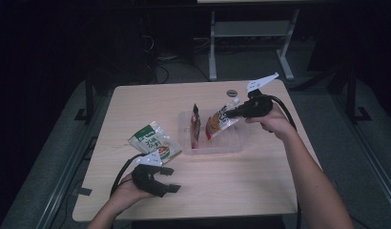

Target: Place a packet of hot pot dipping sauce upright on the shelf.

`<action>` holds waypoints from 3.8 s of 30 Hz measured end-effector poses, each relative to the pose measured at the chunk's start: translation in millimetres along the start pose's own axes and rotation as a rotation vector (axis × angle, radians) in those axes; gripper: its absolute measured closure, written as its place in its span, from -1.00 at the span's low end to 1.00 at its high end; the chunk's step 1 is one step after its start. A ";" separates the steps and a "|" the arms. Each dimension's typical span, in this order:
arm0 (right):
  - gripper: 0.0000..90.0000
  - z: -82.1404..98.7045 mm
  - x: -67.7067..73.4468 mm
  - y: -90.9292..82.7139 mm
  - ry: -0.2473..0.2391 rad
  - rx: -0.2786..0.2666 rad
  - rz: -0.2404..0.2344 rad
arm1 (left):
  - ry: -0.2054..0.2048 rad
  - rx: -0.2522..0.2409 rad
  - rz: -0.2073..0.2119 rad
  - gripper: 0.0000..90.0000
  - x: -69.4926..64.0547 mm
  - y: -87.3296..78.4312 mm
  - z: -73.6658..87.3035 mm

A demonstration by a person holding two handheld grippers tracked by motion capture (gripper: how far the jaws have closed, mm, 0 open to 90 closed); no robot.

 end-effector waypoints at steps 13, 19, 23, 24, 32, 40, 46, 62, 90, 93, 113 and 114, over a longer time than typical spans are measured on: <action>0.98 -0.3 0.4 7.3 0.005 0.003 -0.001 | 0.000 0.007 -0.001 -0.39 0.2 -0.1 0.7; 0.98 -0.1 0.8 12.8 0.006 0.000 -0.004 | 0.002 0.011 -0.002 -0.39 -0.1 0.7 0.9; 0.98 -0.6 0.4 15.2 0.010 -0.002 -0.002 | 0.001 0.013 -0.002 -0.39 0.0 1.0 1.1; 0.98 -0.5 0.1 16.3 0.014 -0.002 -0.001 | 0.003 0.016 -0.002 -0.39 0.2 1.0 1.3; 0.98 -1.7 0.1 23.5 0.017 -0.008 -0.005 | 0.004 0.021 -0.001 -0.39 0.1 2.0 1.9; 0.97 -1.5 1.1 34.6 0.022 0.000 -0.012 | 0.008 0.024 -0.002 -0.39 0.4 2.3 2.7; 0.97 0.1 0.9 40.3 0.022 0.015 -0.013 | 0.012 0.028 -0.002 -0.39 0.8 2.1 3.4; 0.96 4.6 0.9 57.5 0.027 0.049 -0.011 | 0.017 0.027 -0.003 -0.39 1.1 1.8 3.7; -0.59 23.6 22.6 28.2 0.099 0.024 0.164 | 0.007 0.036 0.005 -0.39 -0.1 3.6 4.4; -0.60 27.9 28.1 22.2 0.101 0.012 0.171 | 0.003 0.034 0.005 -0.39 -0.1 3.9 4.3; -0.55 75.5 89.4 -2.5 0.069 0.039 0.200 | 0.002 0.039 -0.009 -0.39 0.3 3.4 6.6; -0.55 78.0 91.6 -2.5 0.068 0.043 0.199 | 0.003 0.040 -0.009 -0.39 0.1 3.4 6.8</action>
Point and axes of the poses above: each handheld gripper's, and its own axes: y roughly forward along the jaws, z roughly out of its underside, x roughly to its left, the point moved 7 cm from there along y, roughly forward along the jaws, and after that the axes turned 4 degrees about -y, right-handed, at the moved point
